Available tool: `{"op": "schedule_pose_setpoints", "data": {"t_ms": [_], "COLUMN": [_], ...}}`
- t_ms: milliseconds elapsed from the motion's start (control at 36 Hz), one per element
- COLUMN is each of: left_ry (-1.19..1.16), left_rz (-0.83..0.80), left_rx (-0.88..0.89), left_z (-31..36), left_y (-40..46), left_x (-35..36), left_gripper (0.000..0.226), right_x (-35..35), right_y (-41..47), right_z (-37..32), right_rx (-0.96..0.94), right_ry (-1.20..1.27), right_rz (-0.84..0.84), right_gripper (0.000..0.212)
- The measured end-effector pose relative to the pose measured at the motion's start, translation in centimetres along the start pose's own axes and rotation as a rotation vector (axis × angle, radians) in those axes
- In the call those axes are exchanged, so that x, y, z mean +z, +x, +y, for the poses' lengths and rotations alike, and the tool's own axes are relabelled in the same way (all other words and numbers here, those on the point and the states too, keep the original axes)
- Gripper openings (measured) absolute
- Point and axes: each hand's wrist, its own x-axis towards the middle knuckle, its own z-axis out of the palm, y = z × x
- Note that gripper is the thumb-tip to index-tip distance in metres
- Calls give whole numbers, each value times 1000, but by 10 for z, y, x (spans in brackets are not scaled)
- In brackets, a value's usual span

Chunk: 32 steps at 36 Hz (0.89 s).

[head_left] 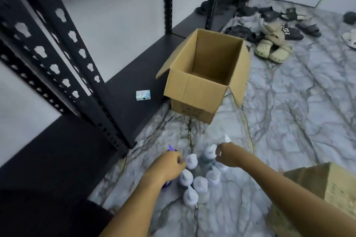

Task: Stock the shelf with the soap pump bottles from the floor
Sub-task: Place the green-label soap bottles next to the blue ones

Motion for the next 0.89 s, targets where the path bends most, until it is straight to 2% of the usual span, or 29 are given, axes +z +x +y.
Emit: {"op": "schedule_pose_setpoints", "data": {"t_ms": [56,222,306,361,444,528,778,889], "left_ry": [38,78,93,112,115,97,-31,-47], "left_rz": [-71,-224,-314,-352,-372,-391,-361,-294], "left_rx": [-28,-97,-116,-158,-194,-184,-200,-209], "left_z": [-7,-15,-26,-36,-45,-45,-50,-50], "left_y": [6,13,12,11,11,10,15,17], "left_x": [16,50,69,79,88,95,139,152], "left_gripper": [27,29,18,14,40,50,85,81], "right_x": [12,59,89,110,136,156,184,184], "right_y": [1,0,0,-3,-8,-8,11,18], "right_z": [4,18,22,21,17,12,5,-5], "right_rx": [39,107,86,49,-14,-59,-86,-105], "right_ry": [15,45,111,174,333,485,660,680], "right_rz": [-73,-234,-260,-223,-75,46,151,193], "right_gripper": [35,45,46,53,57,60,85,75]}}
